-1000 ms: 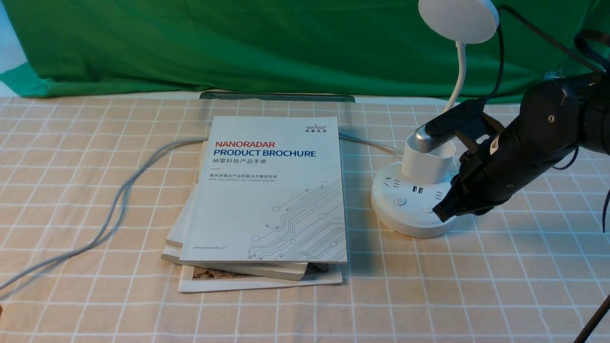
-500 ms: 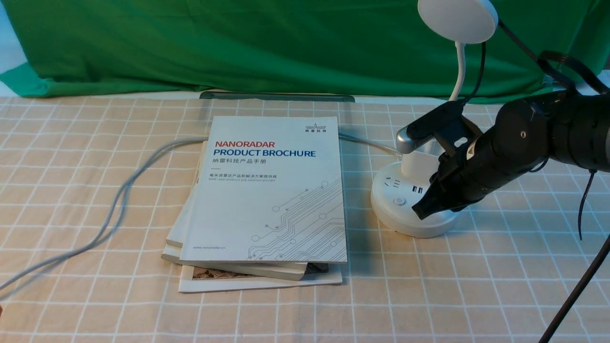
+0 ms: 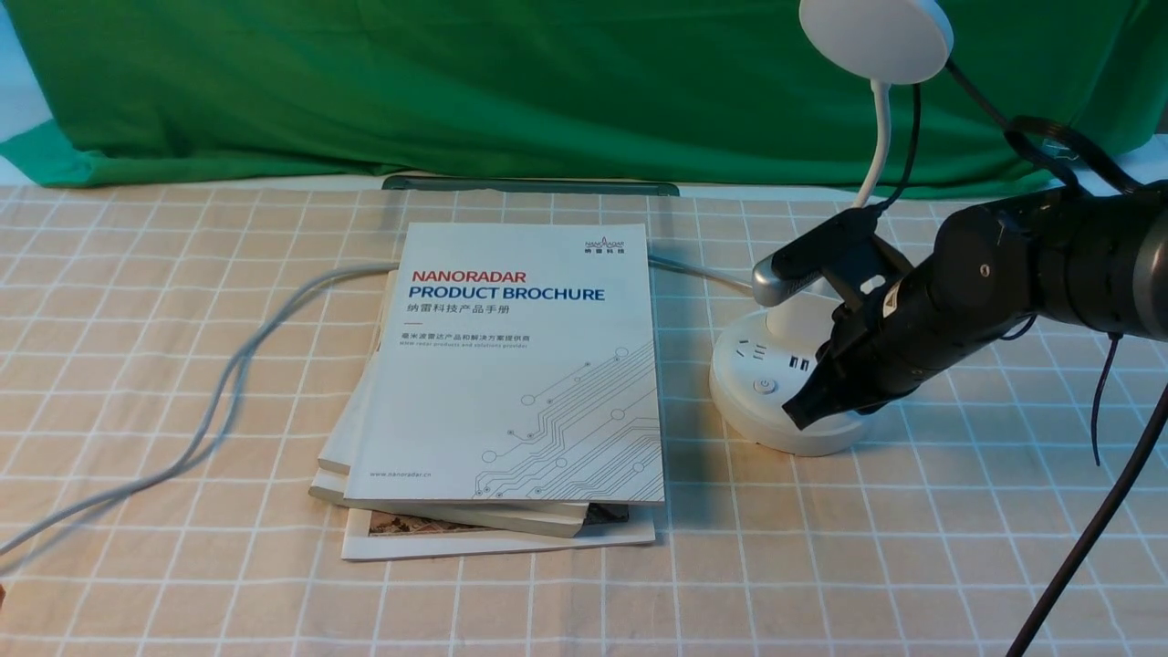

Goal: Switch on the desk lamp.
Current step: Use the right arm to press the button switch on the lamp holder

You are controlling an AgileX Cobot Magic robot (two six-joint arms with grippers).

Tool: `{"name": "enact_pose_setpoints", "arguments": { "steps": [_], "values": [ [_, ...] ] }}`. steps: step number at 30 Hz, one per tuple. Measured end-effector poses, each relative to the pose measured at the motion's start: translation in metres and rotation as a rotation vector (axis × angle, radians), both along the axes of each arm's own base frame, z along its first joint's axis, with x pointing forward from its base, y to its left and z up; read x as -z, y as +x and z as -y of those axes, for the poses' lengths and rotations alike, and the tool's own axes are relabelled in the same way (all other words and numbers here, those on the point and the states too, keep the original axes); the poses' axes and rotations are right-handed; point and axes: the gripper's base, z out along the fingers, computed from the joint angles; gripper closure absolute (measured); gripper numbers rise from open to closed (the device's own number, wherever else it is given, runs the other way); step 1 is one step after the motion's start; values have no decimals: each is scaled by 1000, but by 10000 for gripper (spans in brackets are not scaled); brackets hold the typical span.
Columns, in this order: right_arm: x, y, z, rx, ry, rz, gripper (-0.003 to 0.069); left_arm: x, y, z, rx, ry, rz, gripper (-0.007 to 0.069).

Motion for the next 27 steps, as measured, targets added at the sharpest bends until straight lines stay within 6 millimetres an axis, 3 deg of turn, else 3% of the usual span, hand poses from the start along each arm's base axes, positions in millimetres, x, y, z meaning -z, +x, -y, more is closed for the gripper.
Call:
{"name": "enact_pose_setpoints", "arguments": {
  "steps": [27],
  "values": [
    [9,3,-4,-6,-3,-8,629,0,0,0,0,0,0,603]
  ]
}}
